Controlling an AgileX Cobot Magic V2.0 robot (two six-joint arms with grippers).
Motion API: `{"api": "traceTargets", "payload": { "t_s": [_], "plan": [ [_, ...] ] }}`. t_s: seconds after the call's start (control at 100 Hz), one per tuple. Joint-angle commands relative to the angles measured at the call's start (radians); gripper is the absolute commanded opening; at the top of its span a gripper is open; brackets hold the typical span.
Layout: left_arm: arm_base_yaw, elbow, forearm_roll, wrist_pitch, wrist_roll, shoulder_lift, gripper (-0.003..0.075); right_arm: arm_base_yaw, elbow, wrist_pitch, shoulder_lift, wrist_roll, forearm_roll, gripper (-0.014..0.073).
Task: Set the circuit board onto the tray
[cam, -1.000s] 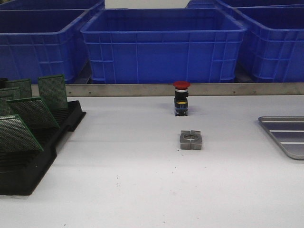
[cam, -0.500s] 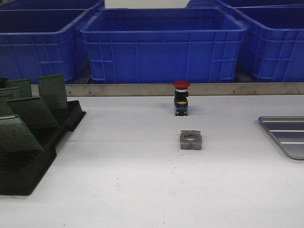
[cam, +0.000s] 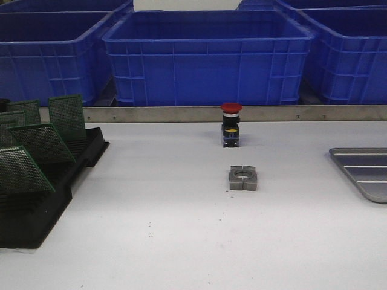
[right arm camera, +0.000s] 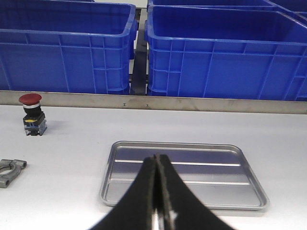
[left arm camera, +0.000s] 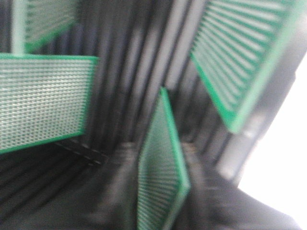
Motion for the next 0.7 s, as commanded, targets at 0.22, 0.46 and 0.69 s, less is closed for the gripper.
{"api": "traceTargets", "payload": {
  "t_s": [0.22,0.46,0.69],
  "plan": [
    [0.002,-0.086,0.009,0.17,-0.001,-0.034,-0.0017,0.0,0.002,-0.08,-0.021,-0.006,-0.01,-0.006],
    [0.002,-0.222,0.002,0.381,-0.002,-0.051,-0.0017,0.0,0.002,-0.08,-0.021,-0.006,-0.01,-0.006],
    [0.002,-0.356,-0.034,0.571,-0.004,-0.091,-0.0017,0.0,0.002,-0.08,-0.021,-0.006,-0.01,-0.006]
  ]
}}
